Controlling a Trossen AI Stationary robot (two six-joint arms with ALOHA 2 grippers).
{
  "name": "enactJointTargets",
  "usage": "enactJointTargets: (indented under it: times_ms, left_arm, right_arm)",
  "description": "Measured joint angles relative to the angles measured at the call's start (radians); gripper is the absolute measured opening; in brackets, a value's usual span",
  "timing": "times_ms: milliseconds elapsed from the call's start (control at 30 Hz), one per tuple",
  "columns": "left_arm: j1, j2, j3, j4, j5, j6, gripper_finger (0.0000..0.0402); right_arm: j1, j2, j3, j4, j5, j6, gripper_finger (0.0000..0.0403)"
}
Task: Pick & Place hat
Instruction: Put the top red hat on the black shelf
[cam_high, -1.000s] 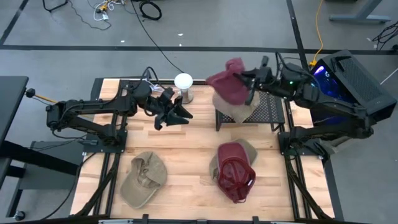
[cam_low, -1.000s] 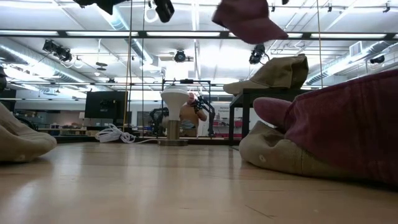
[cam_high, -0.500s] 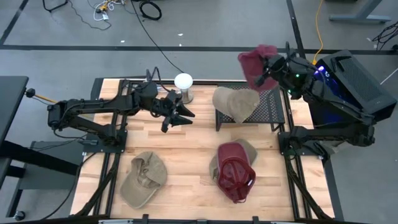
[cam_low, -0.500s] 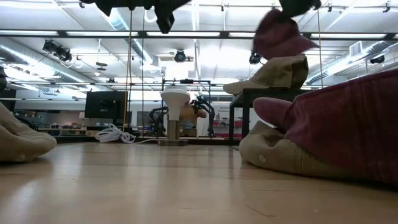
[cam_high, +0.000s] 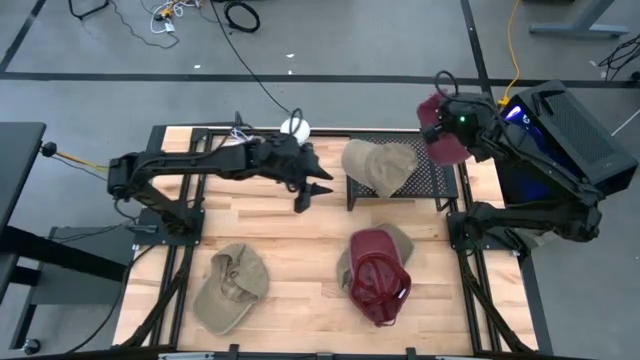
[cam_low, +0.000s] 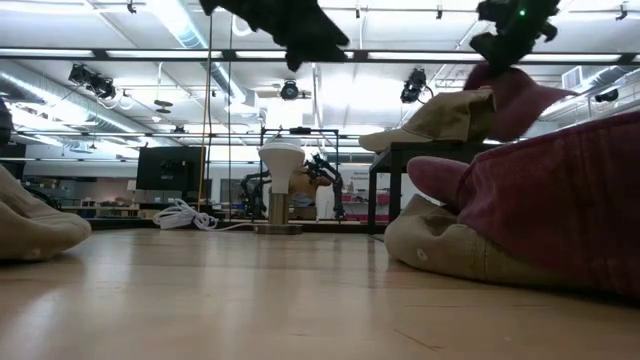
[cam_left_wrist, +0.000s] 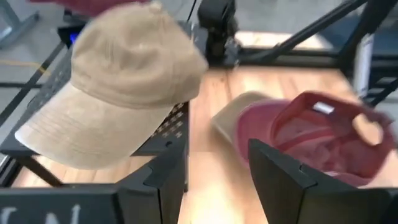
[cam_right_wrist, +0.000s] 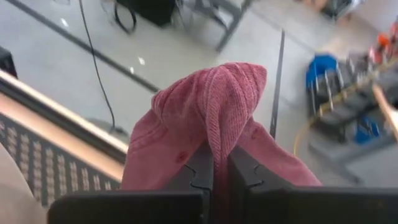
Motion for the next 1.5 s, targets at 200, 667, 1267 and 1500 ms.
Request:
enactJointTargets:
  times_ms: [200,667,1267,1500]
  left_arm:
    - [0.000,0.086,0.074,-0.023,-0.004,0.004,0.0177]
    - [-0.003,0.116,0.082,-0.050,-0.040,0.139,0.0177]
    - [0.008,0.251,0.082,0.047,-0.192,0.162,0.0177]
    - [0.036,0.300,0.082,0.095,-0.269,0.160,0.0177]
  right_arm:
    - [-0.018,-0.010,0.000,-0.080,-0.020,0.064,0.0016]
    - [-0.072,-0.043,0.000,-0.083,-0.088,-0.019,0.0016]
    - [-0.134,0.145,-0.051,0.278,-0.326,-0.355,0.0016]
    - [-0.133,0.174,-0.051,0.229,-0.444,-0.324,0.0016]
